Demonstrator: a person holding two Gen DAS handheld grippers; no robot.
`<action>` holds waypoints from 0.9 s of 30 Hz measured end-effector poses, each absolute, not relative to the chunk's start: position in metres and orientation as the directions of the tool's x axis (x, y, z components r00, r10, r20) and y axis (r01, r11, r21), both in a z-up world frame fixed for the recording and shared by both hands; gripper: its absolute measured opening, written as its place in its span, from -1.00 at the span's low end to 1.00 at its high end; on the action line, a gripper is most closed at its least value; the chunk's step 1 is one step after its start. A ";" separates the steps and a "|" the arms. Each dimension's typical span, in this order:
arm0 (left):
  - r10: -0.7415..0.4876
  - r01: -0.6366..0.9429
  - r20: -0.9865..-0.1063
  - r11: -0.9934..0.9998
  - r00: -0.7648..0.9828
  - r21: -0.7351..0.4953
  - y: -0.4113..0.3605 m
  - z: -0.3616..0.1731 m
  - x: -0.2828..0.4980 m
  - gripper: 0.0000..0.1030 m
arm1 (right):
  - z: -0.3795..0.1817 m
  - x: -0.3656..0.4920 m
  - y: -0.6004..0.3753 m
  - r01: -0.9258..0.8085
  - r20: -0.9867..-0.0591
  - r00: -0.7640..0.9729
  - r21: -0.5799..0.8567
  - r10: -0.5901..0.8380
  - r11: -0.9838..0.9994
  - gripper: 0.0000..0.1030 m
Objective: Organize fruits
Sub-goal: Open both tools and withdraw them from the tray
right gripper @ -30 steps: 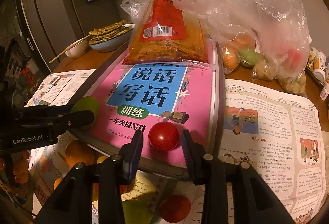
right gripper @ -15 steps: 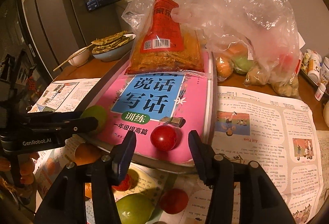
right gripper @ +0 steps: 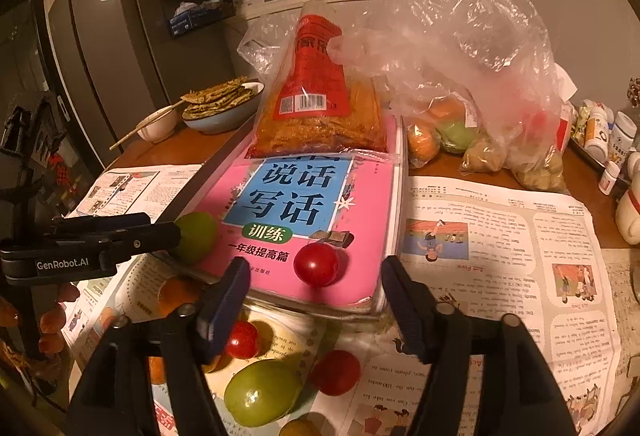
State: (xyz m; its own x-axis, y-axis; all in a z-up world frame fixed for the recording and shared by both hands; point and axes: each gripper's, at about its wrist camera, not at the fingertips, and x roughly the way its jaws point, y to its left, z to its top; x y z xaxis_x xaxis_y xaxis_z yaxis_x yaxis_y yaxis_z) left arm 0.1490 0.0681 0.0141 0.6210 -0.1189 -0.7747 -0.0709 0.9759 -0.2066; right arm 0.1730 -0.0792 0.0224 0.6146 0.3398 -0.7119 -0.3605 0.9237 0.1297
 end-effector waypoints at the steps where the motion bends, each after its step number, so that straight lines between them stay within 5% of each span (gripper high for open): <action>1: -0.118 -0.071 -0.774 0.976 0.622 -0.206 0.068 0.015 0.148 0.44 | 0.023 0.172 -0.080 -0.360 -0.710 0.617 0.130 0.340 0.924 0.33; 27: -0.131 -0.046 -0.724 0.975 0.678 -0.219 0.068 0.040 0.112 0.52 | 0.045 0.145 -0.094 -0.335 -0.660 0.678 0.117 0.325 0.935 0.57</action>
State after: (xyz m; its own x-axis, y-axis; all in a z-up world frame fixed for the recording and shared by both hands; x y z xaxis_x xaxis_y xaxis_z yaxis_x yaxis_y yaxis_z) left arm 0.1117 0.0679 0.0405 0.6777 -0.1307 -0.7236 -0.0463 0.9745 -0.2194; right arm 0.1451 -0.0938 0.0455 0.6776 0.3250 -0.6597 -0.3348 0.9350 0.1168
